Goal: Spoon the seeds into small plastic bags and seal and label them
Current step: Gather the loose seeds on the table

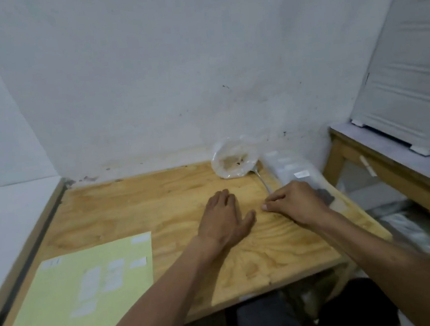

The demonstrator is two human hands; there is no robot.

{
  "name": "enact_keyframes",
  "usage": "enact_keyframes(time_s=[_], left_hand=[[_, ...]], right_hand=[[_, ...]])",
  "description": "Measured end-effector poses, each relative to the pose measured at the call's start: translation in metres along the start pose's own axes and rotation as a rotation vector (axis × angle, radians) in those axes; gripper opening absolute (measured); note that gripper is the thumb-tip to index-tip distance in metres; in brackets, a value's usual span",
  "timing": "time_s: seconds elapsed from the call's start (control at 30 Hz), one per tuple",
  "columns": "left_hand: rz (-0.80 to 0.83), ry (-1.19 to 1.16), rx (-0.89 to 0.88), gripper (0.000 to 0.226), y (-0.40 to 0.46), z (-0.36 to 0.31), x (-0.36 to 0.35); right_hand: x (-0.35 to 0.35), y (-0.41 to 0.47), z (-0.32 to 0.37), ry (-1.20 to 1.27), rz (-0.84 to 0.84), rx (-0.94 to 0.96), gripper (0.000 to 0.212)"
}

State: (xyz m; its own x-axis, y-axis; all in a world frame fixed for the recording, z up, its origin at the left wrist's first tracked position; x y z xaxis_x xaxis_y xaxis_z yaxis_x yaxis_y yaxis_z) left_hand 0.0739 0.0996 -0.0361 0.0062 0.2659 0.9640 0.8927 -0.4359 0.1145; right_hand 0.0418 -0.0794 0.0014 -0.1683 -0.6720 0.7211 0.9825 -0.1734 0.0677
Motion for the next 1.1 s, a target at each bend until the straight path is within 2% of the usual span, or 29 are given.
enact_keyframes(time_s=[0.23,0.3,0.33,0.43,0.47,0.53,0.67,0.8,0.9,1.0,1.1], left_hand=[[-0.053,0.028,-0.021,0.068,0.006,0.000,0.000],[-0.115,0.011,0.002,0.062,0.011,0.005,0.005],[-0.166,-0.014,0.038,0.060,0.015,0.008,0.010],[-0.284,-0.106,0.194,0.066,0.035,0.016,0.028],[-0.281,-0.142,0.239,0.069,0.045,0.017,0.031],[-0.223,-0.216,0.306,0.073,0.068,0.020,0.034],[-0.212,-0.396,0.331,0.059,0.100,0.028,0.041],[-0.306,-0.620,0.443,0.051,0.103,0.040,0.057],[-0.312,-0.850,0.486,0.049,0.098,0.038,0.073],[-0.277,-0.979,0.426,0.051,0.087,0.014,0.094],[-0.209,-1.087,0.326,0.052,0.077,-0.028,0.103]], right_hand=[[-0.002,0.005,-0.008,0.024,-0.029,-0.050,0.016],[-0.004,0.007,-0.012,0.134,0.012,-0.114,0.019],[-0.005,0.009,-0.017,0.295,0.038,-0.182,0.025],[-0.013,0.015,-0.024,1.107,0.116,-0.531,0.027],[-0.014,0.017,-0.022,1.267,0.149,-0.628,0.025],[-0.017,0.021,-0.017,1.334,0.235,-0.728,0.021],[-0.006,0.036,-0.013,1.053,0.325,-0.682,0.005],[0.025,0.046,-0.022,0.732,0.247,-0.594,0.018],[0.044,0.052,-0.030,0.422,0.249,-0.522,0.019],[0.067,0.045,-0.019,0.013,0.260,-0.379,0.007],[0.098,0.029,-0.015,-0.176,0.242,-0.356,0.021]])
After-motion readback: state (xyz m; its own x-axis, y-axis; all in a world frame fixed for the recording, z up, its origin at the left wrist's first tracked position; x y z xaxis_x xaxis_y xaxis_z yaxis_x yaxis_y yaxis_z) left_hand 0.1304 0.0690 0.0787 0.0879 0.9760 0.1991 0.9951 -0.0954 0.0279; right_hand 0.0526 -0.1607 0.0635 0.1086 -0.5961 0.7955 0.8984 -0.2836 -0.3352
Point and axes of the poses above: each hand's wrist, its own y-axis towards the middle knuckle, its own x-axis out of the back of the hand, z = x × y, the point moved 6 cm from there along y, towards the middle knuckle, and after that the axes turned 6 degrees about y, right-handed, at the moved point
